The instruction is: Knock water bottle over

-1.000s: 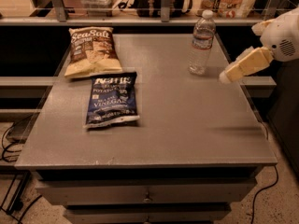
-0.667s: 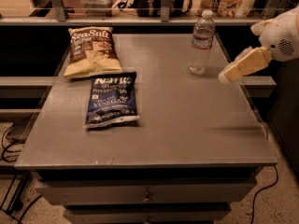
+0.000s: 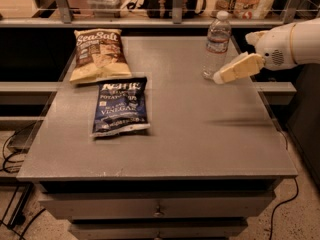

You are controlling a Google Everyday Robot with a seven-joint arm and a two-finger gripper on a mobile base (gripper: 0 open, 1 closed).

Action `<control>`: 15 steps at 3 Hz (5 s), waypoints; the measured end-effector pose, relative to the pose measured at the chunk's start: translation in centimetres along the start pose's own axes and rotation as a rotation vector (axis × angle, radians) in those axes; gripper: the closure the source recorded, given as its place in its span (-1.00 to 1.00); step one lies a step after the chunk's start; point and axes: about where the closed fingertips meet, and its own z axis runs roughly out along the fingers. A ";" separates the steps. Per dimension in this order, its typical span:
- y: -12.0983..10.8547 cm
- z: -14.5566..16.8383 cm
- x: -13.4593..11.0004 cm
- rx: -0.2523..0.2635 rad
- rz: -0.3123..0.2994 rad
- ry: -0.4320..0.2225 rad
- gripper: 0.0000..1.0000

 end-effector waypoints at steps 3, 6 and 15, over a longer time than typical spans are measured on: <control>-4.4 6.9 -1.0 -0.029 0.058 -0.224 -0.63; -3.1 7.1 -4.5 0.047 -0.170 -0.168 0.76; 4.9 7.7 5.4 -0.312 -0.637 0.647 -1.00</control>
Offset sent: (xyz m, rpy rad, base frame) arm 0.0879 0.0161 -0.0301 0.2745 -0.0735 0.0043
